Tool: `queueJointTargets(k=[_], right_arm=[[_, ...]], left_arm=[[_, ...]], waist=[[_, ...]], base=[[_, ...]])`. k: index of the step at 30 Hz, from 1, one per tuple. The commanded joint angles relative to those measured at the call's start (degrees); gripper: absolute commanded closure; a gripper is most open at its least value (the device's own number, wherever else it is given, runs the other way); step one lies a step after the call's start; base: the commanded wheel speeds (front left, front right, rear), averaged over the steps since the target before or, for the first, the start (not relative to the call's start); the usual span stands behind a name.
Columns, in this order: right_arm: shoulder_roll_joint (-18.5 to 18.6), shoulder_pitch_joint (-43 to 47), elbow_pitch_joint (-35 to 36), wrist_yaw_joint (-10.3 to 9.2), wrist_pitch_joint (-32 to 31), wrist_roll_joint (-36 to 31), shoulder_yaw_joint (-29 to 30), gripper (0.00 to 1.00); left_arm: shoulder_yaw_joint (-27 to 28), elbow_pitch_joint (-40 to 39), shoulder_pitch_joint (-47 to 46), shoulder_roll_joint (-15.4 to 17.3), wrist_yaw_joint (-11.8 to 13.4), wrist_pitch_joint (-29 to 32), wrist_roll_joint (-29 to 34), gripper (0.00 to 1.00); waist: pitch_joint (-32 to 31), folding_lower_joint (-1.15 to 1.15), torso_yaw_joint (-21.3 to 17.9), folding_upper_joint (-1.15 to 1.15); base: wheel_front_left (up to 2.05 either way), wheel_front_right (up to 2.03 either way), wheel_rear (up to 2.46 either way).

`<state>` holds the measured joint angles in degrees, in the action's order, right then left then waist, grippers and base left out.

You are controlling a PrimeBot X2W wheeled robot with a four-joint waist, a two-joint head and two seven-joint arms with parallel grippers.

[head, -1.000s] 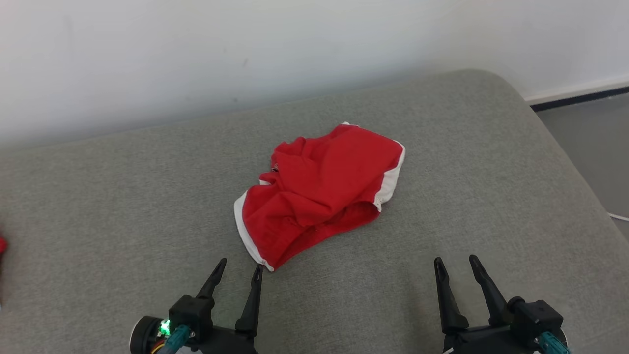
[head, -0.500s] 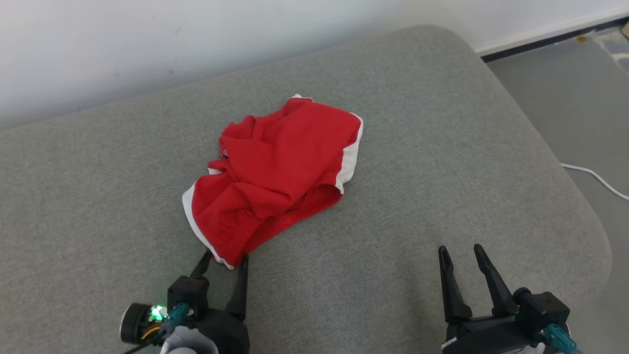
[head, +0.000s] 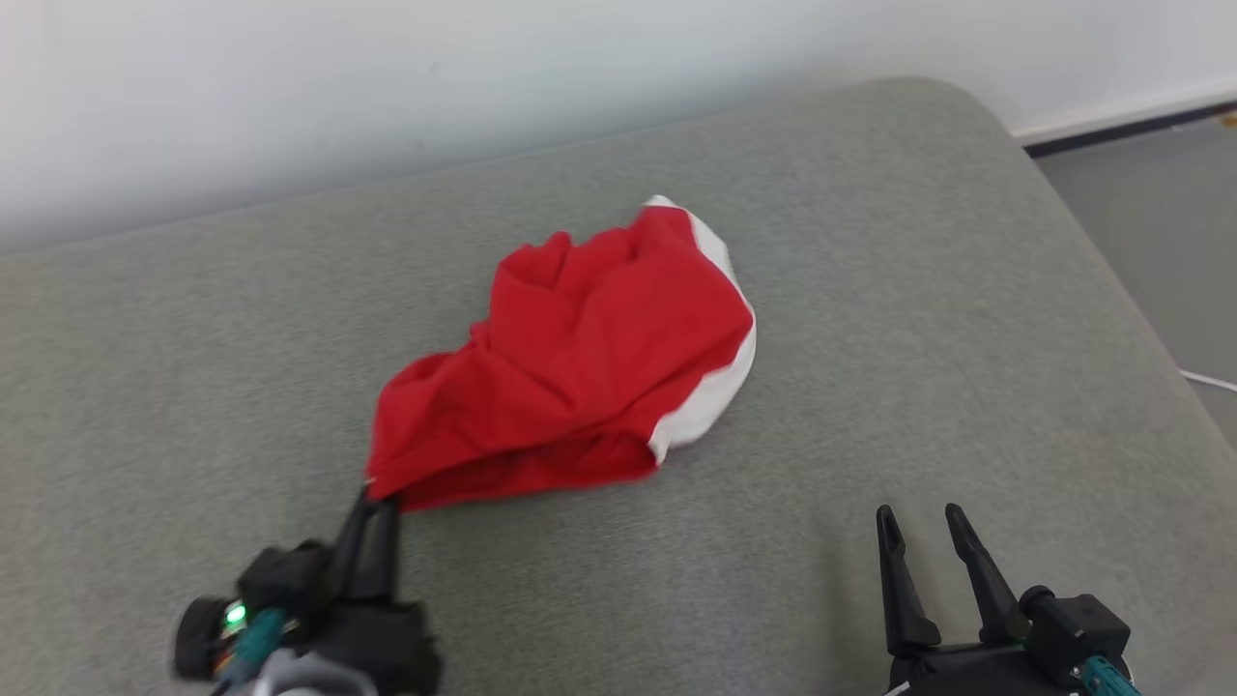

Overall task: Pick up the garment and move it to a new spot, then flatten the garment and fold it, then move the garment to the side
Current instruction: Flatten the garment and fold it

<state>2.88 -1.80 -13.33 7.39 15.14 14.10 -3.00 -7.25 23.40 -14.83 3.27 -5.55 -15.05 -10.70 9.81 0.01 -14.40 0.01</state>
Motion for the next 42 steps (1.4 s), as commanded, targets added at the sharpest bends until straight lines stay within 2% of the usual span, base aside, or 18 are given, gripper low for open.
queueJointTargets(k=[1, 7, 12, 13, 14, 20, 25, 30, 37, 42], right_arm=[[0.0, 0.5, 0.1, 0.20, 0.0, 0.2, -0.1, 0.00], [0.0, 0.6, -0.3, 0.20, 0.0, 0.5, -1.3, 0.00], [0.0, 1.2, -0.6, 0.20, 0.0, 0.2, -1.2, 0.00], [0.0, 1.4, -0.7, 0.20, 0.0, 0.1, -1.1, 0.00], [0.0, 1.6, -0.7, 0.20, 0.0, 0.0, -0.8, 0.00], [0.0, 2.2, -0.9, 0.20, 0.0, 0.1, -0.7, 0.00], [0.0, 2.7, -0.7, 0.20, 0.0, 0.7, -1.1, 0.00], [0.0, 2.8, -0.9, 0.20, 0.0, 0.8, -1.7, 0.00], [0.0, 1.2, -0.9, 0.20, 0.0, 0.0, -2.1, 0.00], [0.0, 0.7, -0.9, 0.20, 0.0, 0.2, -1.7, 0.00]], left_arm=[[0.9, -0.5, 1.4, 1.0, 0.0, -0.2, -0.3, 1.00], [7.3, -2.8, 6.3, 6.2, 0.0, -0.2, 0.4, 1.00], [8.4, 0.4, 6.2, 5.6, -0.4, -0.2, 0.1, 1.00], [8.3, 1.1, 5.9, 5.4, -0.3, -0.2, 0.1, 0.55], [8.2, 2.2, 5.7, 5.1, -0.4, -0.1, 0.1, 0.00], [7.9, 4.3, 7.5, 3.2, -1.0, -0.2, -0.6, 0.00], [7.4, 0.9, 11.4, 1.7, -1.5, -0.2, -0.1, 0.00], [2.7, -2.3, 14.0, 0.5, -1.8, -0.2, 0.7, 0.00], [-5.7, -0.9, 10.5, -0.2, -1.9, -0.2, -0.8, 0.00], [-9.3, 0.9, 7.5, -0.3, -1.9, -0.1, -1.5, 0.00]], waist=[[-1.5, -0.01, 3.3, -0.01], [-2.6, -0.01, 7.1, -0.01], [-3.2, -0.01, 8.1, -0.01], [-3.4, -0.01, 8.4, -0.01], [-3.6, -0.01, 8.7, -0.01], [-4.6, -0.01, 10.3, -0.01], [-5.1, -0.01, 11.3, -0.01], [-5.1, -0.01, 11.6, -0.01], [-3.7, -0.01, 8.8, -0.01], [-2.7, -0.01, 6.1, -0.01]], base=[[0.00, 0.00, 0.00], [0.00, 0.00, 0.00], [0.00, 0.00, 0.00], [0.00, 0.00, 0.00], [0.00, 0.00, 0.00], [0.00, 0.00, 0.00], [0.00, 0.00, 0.00], [0.00, 0.00, 0.00], [0.00, 0.00, 0.00], [0.00, 0.00, 0.00]])
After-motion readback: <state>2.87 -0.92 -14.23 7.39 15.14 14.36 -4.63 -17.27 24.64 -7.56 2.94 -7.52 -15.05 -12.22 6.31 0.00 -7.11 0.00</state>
